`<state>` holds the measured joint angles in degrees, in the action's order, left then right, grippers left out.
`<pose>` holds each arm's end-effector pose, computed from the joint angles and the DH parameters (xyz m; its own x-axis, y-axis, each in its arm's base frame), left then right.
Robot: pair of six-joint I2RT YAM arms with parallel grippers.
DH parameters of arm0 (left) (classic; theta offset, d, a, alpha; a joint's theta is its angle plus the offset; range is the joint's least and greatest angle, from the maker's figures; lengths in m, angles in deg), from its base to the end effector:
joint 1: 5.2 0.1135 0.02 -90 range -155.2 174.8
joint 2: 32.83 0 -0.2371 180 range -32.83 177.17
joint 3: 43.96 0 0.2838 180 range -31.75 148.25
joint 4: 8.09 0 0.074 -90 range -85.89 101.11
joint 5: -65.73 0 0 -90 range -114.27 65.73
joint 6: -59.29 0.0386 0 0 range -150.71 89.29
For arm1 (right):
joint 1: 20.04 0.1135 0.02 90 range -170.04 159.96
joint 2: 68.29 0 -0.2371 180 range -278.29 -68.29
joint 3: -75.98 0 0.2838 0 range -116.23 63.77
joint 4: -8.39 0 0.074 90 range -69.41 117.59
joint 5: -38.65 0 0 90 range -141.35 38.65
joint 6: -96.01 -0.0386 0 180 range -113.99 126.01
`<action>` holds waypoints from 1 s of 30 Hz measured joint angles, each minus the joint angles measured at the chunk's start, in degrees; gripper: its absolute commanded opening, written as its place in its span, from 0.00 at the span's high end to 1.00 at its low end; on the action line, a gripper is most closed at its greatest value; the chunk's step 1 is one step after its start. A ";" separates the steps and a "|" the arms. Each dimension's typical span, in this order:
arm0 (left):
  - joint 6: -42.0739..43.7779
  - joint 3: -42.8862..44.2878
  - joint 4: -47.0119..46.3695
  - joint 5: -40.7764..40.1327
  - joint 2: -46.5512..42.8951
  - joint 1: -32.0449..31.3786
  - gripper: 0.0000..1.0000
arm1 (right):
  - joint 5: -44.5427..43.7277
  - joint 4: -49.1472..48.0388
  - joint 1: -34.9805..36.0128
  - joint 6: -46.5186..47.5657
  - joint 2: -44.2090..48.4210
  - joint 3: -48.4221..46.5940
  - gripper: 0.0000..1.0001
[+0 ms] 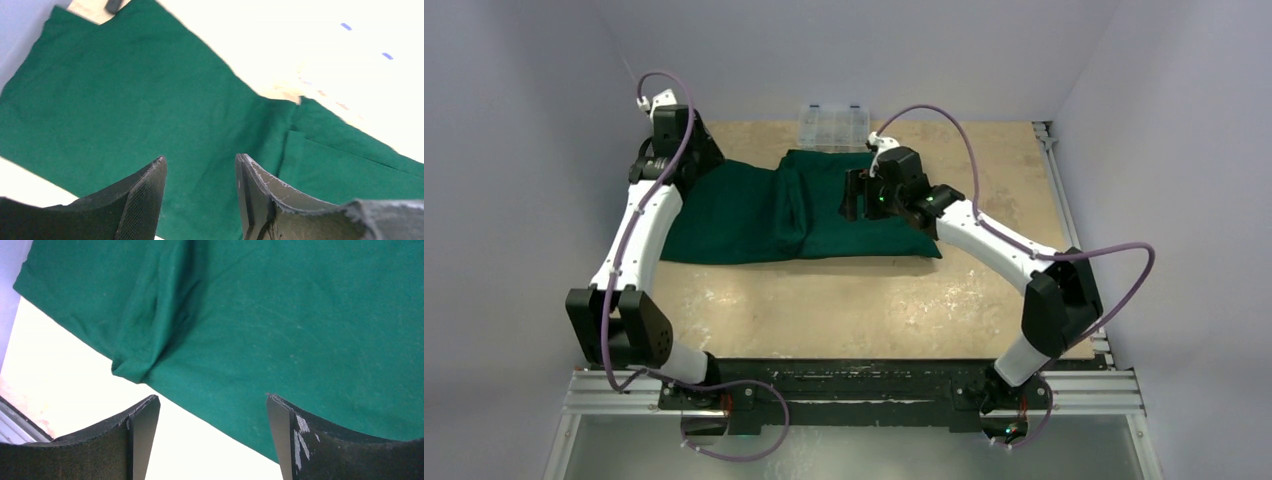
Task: Open and lay out the surgical kit
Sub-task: Open the surgical kit at the center of the board.
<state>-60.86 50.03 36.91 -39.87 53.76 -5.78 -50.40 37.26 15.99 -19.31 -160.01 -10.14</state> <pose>0.3755 0.0066 0.3189 -0.4255 -0.4795 -0.7675 -0.4822 0.8378 -0.2561 0.3250 0.2372 0.2591 -0.6700 0.0414 -0.7412 -0.3459 0.8660 0.3611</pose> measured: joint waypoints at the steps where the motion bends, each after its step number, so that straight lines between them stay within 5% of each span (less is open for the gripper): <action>1: 0.11 -0.35 -0.92 1.62 -1.29 -0.28 0.48 | -0.07 -0.09 0.57 0.28 -0.76 -0.81 0.17; 11: 2.32 -4.76 -3.85 7.65 -7.13 0.83 0.46 | -3.61 0.39 9.49 2.84 -13.35 -13.20 0.16; 22: 3.45 5.27 3.13 0.83 -12.13 0.83 0.41 | -7.89 4.04 17.81 4.63 -22.71 -19.87 0.20; 30: 3.74 5.38 5.86 -3.15 -12.07 0.83 0.41 | -13.11 6.58 20.37 6.91 -28.76 -24.96 0.47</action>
<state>-57.12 55.41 42.77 -43.01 41.69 -4.95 -63.52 43.84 36.36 -12.40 -188.77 -35.10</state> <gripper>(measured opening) 0.584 0.619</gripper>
